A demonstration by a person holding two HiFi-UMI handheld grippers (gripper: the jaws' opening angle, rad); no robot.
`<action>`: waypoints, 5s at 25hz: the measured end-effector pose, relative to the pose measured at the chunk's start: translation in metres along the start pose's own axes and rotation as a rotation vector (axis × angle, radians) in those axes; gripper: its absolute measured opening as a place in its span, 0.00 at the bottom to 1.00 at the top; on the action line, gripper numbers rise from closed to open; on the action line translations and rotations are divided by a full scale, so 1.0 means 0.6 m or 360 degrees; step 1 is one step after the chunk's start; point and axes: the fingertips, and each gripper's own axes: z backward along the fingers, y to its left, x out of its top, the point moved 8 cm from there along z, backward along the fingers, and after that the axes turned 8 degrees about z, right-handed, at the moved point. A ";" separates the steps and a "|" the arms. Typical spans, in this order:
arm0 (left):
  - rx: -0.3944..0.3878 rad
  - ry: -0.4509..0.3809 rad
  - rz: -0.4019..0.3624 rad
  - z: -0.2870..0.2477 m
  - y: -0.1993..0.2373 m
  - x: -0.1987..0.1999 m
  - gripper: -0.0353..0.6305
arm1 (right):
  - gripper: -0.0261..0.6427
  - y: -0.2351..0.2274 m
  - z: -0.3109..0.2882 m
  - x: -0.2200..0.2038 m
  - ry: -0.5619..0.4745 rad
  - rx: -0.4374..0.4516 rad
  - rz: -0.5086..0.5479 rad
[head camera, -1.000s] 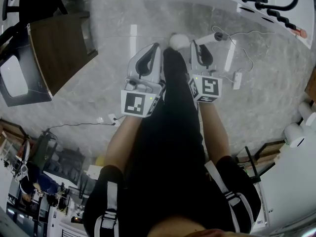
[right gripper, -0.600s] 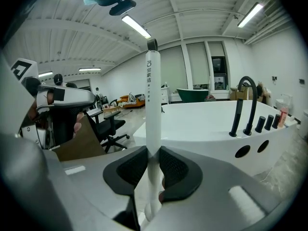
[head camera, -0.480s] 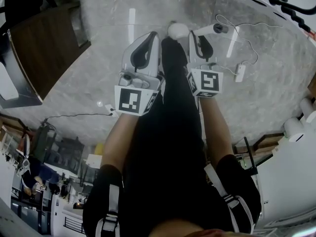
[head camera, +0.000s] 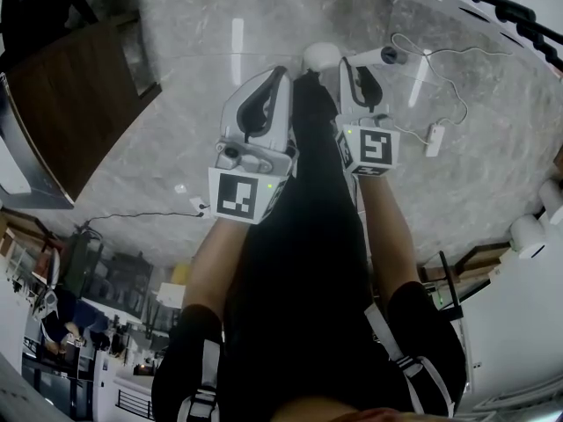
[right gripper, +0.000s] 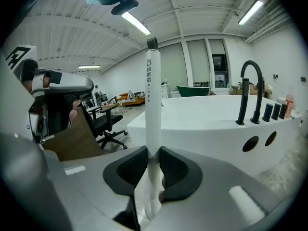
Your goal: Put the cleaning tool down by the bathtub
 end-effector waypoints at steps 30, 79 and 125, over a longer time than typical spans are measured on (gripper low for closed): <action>0.0047 0.0017 0.0034 -0.062 0.120 -0.157 0.06 | 0.16 -0.023 -0.173 -0.138 0.0052 0.0000 0.0025; 0.0129 -0.0012 0.0067 -0.122 0.226 -0.278 0.06 | 0.16 -0.061 -0.431 -0.393 0.0258 -0.0058 0.0004; 0.0115 -0.0087 0.0095 -0.084 0.195 -0.220 0.06 | 0.25 -0.087 -0.406 -0.366 0.0367 -0.0135 -0.0084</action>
